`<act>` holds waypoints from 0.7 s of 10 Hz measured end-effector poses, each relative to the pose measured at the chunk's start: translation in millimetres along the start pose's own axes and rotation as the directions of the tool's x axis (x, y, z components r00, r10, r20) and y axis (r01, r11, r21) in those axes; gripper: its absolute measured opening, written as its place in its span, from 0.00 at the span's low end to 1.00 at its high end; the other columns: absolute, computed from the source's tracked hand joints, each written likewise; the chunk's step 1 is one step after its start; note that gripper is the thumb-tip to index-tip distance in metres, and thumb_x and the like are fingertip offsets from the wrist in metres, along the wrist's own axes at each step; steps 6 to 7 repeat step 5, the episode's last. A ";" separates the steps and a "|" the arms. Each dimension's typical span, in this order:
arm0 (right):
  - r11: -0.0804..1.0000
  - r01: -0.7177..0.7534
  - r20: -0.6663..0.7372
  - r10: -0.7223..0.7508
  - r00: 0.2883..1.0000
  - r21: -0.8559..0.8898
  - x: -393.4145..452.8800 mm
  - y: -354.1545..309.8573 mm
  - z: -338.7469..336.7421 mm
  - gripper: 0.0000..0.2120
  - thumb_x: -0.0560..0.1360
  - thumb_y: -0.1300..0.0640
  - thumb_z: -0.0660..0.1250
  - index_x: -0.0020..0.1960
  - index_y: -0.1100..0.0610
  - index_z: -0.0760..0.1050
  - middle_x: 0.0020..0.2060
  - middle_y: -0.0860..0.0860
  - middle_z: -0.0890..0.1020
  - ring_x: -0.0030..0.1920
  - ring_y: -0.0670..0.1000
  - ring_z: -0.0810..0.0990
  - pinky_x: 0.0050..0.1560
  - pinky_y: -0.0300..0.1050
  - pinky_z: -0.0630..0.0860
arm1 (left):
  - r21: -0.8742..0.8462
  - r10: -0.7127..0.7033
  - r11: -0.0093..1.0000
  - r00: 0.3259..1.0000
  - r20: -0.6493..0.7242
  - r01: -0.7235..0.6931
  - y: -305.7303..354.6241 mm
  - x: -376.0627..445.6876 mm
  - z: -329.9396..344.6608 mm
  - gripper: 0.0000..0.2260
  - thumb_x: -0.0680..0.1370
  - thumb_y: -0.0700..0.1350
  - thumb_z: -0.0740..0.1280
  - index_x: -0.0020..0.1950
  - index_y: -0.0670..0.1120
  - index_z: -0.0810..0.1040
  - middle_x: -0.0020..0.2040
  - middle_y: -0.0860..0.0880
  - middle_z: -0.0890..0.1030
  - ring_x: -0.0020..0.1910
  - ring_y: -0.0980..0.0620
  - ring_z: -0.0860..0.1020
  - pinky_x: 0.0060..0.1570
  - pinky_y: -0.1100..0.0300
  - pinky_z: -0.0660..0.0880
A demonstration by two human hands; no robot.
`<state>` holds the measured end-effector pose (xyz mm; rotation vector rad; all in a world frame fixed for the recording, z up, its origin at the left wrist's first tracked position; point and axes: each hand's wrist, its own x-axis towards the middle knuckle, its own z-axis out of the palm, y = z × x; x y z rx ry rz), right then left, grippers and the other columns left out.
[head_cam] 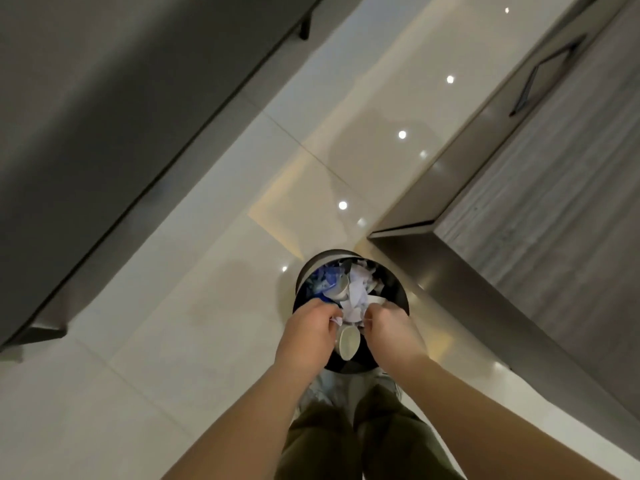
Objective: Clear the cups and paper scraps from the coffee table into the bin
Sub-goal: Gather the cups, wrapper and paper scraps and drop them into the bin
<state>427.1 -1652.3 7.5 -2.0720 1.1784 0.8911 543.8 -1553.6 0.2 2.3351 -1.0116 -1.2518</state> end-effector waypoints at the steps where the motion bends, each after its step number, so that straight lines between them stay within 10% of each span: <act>1: 1.000 0.027 -0.020 -0.027 0.999 0.013 18.5 7.1 13.0 0.07 0.76 0.62 0.62 0.54 0.57 0.74 0.50 0.55 0.77 0.44 0.56 0.79 0.45 0.46 0.75 | 0.015 0.017 1.000 1.000 0.022 -0.017 0.0 19.0 15.9 0.09 0.78 0.43 0.63 0.56 0.49 0.80 0.53 0.51 0.77 0.52 0.50 0.76 0.53 0.58 0.74; 7: 0.995 0.081 -0.050 -0.078 0.996 0.058 17.2 21.8 28.4 0.15 0.78 0.60 0.62 0.65 0.54 0.70 0.58 0.55 0.73 0.49 0.58 0.80 0.49 0.49 0.79 | 0.068 0.035 0.997 0.999 0.013 -0.036 1.0 12.9 33.0 0.15 0.78 0.42 0.66 0.64 0.49 0.77 0.62 0.49 0.75 0.61 0.48 0.74 0.61 0.56 0.71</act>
